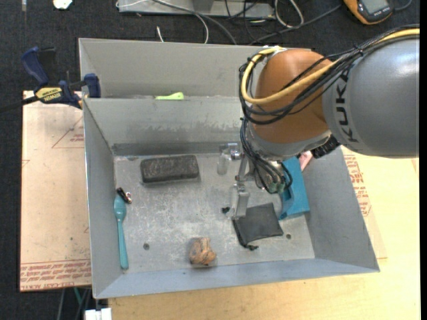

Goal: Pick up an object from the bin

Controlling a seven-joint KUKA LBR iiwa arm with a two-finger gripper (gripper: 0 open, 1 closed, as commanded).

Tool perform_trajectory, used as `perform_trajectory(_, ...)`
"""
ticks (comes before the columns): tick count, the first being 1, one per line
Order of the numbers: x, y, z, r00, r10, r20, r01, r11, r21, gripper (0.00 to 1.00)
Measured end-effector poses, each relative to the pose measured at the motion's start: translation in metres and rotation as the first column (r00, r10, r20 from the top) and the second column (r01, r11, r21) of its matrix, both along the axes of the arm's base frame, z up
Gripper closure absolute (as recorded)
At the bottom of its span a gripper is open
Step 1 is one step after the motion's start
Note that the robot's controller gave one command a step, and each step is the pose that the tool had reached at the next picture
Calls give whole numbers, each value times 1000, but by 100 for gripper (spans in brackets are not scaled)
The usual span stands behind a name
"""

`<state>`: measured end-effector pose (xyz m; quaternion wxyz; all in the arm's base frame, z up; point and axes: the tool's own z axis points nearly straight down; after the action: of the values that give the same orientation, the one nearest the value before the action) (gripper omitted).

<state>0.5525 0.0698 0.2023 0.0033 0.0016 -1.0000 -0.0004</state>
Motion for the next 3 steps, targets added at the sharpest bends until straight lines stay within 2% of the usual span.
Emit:
perform_trajectory(1,1,0,5,1000,-2,7,2,1000,1,0)
perform_trajectory(2,-6,-62,-49,1000,-12,11,12,1000,2,0)
perform_trajectory(3,-4,-90,-87,967,253,15,-253,967,1,0)
